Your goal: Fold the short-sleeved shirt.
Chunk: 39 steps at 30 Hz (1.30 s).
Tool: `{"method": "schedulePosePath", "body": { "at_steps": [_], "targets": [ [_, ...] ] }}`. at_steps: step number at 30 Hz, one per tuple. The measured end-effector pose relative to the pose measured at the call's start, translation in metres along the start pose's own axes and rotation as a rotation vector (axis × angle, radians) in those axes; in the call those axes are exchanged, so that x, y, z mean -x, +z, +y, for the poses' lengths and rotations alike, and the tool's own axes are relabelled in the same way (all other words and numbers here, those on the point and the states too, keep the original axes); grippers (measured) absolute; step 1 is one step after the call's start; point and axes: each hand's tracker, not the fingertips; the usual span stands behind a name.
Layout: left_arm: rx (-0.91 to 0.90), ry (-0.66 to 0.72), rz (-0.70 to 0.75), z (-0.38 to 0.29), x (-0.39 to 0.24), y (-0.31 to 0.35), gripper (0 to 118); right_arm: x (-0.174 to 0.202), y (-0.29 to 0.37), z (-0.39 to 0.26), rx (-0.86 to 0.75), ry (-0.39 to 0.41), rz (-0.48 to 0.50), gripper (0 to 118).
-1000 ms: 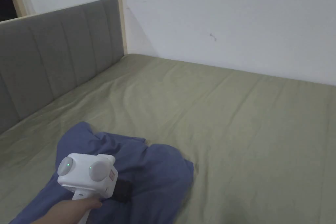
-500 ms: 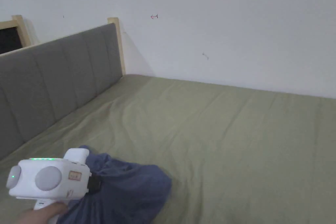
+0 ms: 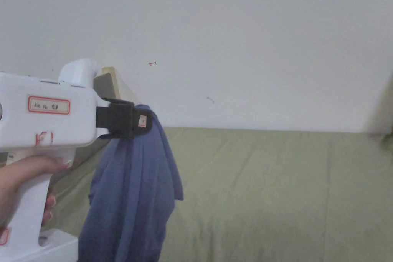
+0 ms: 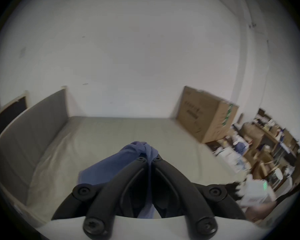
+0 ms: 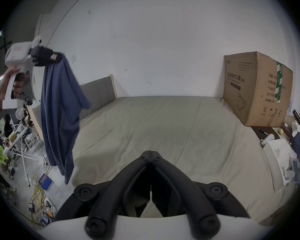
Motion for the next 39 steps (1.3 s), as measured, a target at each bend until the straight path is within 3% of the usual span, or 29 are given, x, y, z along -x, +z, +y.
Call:
{"method": "schedulePosePath", "body": {
  "at_steps": [3, 8, 11, 15, 18, 19, 20, 21, 22, 24, 25, 26, 31, 37, 38, 39],
  "targets": [
    [-0.034, 0.009, -0.084, 0.005, -0.043, -0.03, 0, -0.015, 0.017, 0.003, -0.034, -0.021, -0.036, 0],
    [0.099, 0.019, -0.236, -0.025, -0.1, -0.122, 0, -0.049, 0.041, 0.0, -0.069, -0.068, -0.119, 0],
    [0.244, 0.01, -0.228, -0.073, -0.126, -0.196, 0, -0.071, 0.047, -0.01, -0.062, -0.087, -0.165, 0],
    [0.582, -0.018, -0.175, -0.171, -0.15, -0.306, 0, -0.094, 0.047, -0.028, -0.02, -0.132, -0.219, 0],
    [0.734, -0.054, -0.097, -0.238, -0.159, -0.352, 0, -0.105, 0.046, -0.037, 0.006, -0.165, -0.227, 0],
    [0.741, -0.034, -0.081, -0.251, -0.16, -0.361, 5, -0.105, 0.047, -0.038, 0.01, -0.167, -0.229, 0],
    [0.745, -0.008, -0.064, -0.26, -0.155, -0.365, 18, -0.106, 0.047, -0.039, 0.015, -0.166, -0.232, 0],
    [0.745, 0.03, -0.061, -0.268, -0.154, -0.369, 58, -0.107, 0.047, -0.041, 0.021, -0.163, -0.237, 0],
    [0.757, 0.046, -0.075, -0.272, -0.152, -0.372, 94, -0.109, 0.047, -0.042, 0.027, -0.159, -0.241, 0],
    [0.791, 0.048, -0.126, -0.273, -0.152, -0.366, 111, -0.109, 0.047, -0.043, 0.035, -0.161, -0.243, 0],
    [0.789, 0.006, -0.137, -0.272, -0.154, -0.36, 111, -0.11, 0.046, -0.043, 0.036, -0.166, -0.24, 0],
    [0.743, -0.04, -0.121, -0.267, -0.155, -0.35, 118, -0.11, 0.046, -0.043, 0.037, -0.17, -0.238, 0],
    [0.611, -0.161, -0.143, -0.218, -0.146, -0.298, 115, -0.101, 0.048, -0.037, 0.023, -0.177, -0.238, 0],
    [0.322, -0.005, -0.18, -0.179, -0.117, -0.167, 113, -0.085, 0.067, -0.021, -0.054, -0.144, -0.213, 0],
    [0.243, 0.018, -0.147, -0.182, -0.111, -0.143, 110, -0.081, 0.07, -0.02, -0.077, -0.137, -0.218, 0],
    [0.164, 0.028, -0.109, -0.187, -0.106, -0.119, 98, -0.077, 0.074, -0.018, -0.114, -0.136, -0.222, 0]
  ]
}}
